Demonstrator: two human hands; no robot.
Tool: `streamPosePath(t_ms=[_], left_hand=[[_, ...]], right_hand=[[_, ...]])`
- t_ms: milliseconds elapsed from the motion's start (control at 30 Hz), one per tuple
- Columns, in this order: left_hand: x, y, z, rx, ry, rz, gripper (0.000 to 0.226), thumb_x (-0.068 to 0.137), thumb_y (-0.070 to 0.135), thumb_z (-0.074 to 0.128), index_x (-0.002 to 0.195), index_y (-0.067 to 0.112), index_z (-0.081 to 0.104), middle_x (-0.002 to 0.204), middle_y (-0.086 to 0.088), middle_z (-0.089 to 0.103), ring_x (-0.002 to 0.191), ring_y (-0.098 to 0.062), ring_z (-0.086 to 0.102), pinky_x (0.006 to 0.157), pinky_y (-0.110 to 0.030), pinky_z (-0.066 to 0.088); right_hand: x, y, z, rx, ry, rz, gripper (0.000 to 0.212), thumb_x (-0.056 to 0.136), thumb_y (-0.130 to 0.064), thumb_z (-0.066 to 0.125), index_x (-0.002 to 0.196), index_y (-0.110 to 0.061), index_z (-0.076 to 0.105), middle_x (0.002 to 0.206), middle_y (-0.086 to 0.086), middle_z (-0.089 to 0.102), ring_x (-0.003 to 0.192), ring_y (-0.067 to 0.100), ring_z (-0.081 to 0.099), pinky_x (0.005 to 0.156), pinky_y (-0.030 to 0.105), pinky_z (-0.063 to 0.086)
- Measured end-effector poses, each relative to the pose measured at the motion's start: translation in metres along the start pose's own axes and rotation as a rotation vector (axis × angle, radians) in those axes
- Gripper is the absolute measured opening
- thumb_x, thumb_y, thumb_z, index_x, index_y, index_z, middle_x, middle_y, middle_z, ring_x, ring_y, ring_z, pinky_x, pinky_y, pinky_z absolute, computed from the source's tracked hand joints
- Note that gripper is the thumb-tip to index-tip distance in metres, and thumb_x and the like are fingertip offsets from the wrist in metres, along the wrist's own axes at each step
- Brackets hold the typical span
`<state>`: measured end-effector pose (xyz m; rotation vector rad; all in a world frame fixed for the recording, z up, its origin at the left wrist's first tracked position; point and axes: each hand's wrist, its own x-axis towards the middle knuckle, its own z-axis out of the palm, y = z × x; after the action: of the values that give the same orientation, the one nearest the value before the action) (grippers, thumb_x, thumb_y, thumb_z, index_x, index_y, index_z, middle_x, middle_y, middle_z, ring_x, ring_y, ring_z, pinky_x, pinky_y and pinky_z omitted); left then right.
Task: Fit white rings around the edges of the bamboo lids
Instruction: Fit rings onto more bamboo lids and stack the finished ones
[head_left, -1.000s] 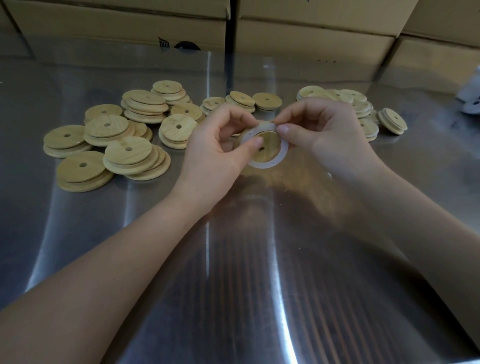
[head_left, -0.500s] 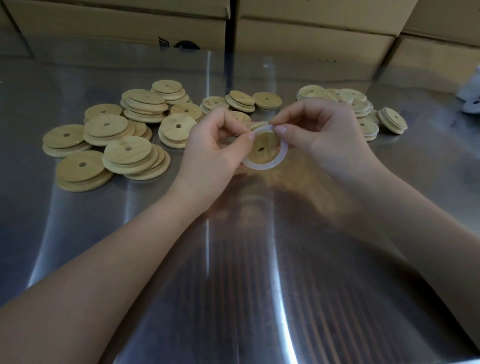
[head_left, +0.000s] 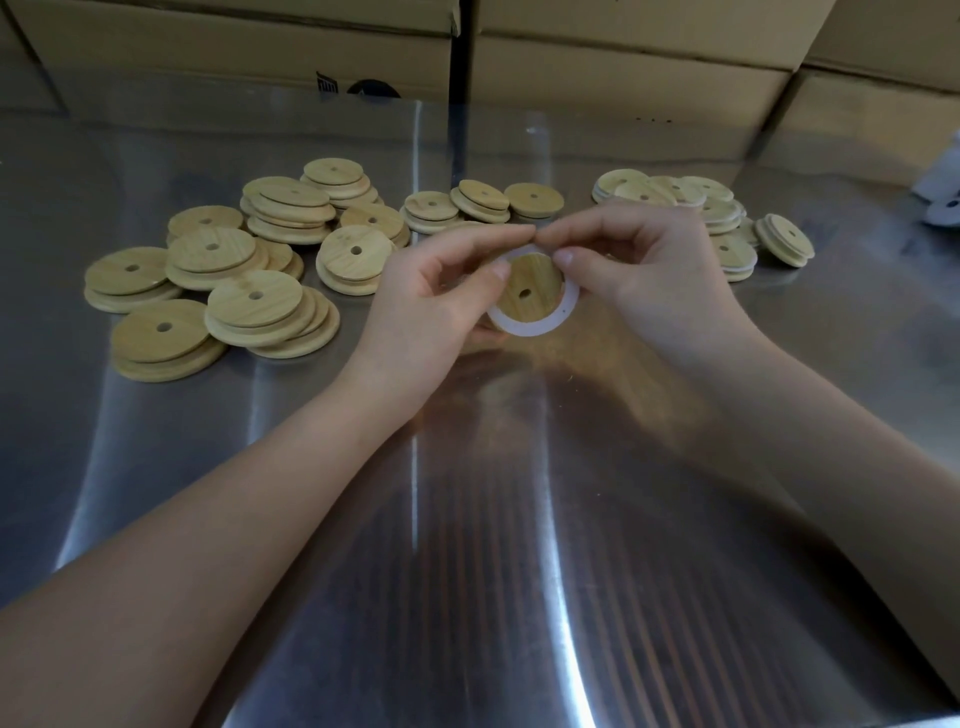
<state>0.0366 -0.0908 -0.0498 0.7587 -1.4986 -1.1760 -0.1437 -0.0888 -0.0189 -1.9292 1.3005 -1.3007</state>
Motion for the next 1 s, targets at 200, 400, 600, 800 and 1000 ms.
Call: streamPosePath(t_ms=[200, 400, 600, 800, 1000], left_hand=[[0.0007, -0.0031, 0.0021, 0.049, 0.061, 0.009, 0.030, 0.088, 0.003, 0.068, 0.109, 0.025, 0.069, 0.108, 0.000, 0.072, 0.091, -0.017, 0.073, 0.065, -0.038, 0.062], [0.0033, -0.0002, 0.0006, -0.027, 0.111, -0.057, 0.028, 0.091, 0.002, 0.065, 0.111, 0.020, 0.069, 0.109, -0.004, 0.072, 0.095, -0.018, 0.073, 0.069, -0.042, 0.062], [0.0047, 0.0009, 0.0000, -0.155, 0.143, -0.122, 0.027, 0.091, 0.000, 0.063, 0.105, 0.022, 0.070, 0.103, -0.003, 0.075, 0.095, -0.021, 0.073, 0.067, -0.043, 0.062], [0.0066, 0.0000, -0.0010, -0.273, 0.147, -0.178, 0.029, 0.092, -0.001, 0.060, 0.112, 0.018, 0.069, 0.106, -0.001, 0.075, 0.099, -0.022, 0.072, 0.070, -0.044, 0.061], [0.0071, 0.0017, -0.0002, -0.270, 0.096, -0.204, 0.037, 0.094, -0.002, 0.054, 0.122, 0.020, 0.066, 0.114, -0.002, 0.070, 0.102, -0.021, 0.071, 0.071, -0.041, 0.060]], right_hand=[[0.0008, 0.0003, 0.0006, 0.076, 0.020, 0.052, 0.018, 0.086, 0.001, 0.067, 0.095, -0.015, 0.070, 0.084, 0.003, 0.069, 0.080, 0.010, 0.067, 0.073, 0.024, 0.056], [0.0008, 0.0002, 0.0015, 0.143, 0.032, 0.135, 0.013, 0.087, 0.000, 0.068, 0.089, -0.012, 0.071, 0.086, 0.007, 0.072, 0.080, 0.016, 0.071, 0.072, 0.029, 0.059], [0.0027, -0.0013, 0.0007, 0.149, 0.012, 0.148, 0.015, 0.088, 0.000, 0.067, 0.088, -0.014, 0.072, 0.083, 0.004, 0.074, 0.077, 0.015, 0.071, 0.069, 0.030, 0.060], [0.0028, -0.0011, 0.0006, 0.179, -0.013, 0.147, 0.015, 0.089, 0.000, 0.066, 0.096, -0.012, 0.073, 0.086, 0.006, 0.075, 0.078, 0.020, 0.072, 0.068, 0.027, 0.058], [0.0003, -0.0012, 0.0057, 0.188, -0.050, 0.141, 0.025, 0.092, 0.002, 0.060, 0.102, -0.018, 0.071, 0.089, 0.018, 0.068, 0.077, 0.019, 0.068, 0.069, 0.027, 0.058]])
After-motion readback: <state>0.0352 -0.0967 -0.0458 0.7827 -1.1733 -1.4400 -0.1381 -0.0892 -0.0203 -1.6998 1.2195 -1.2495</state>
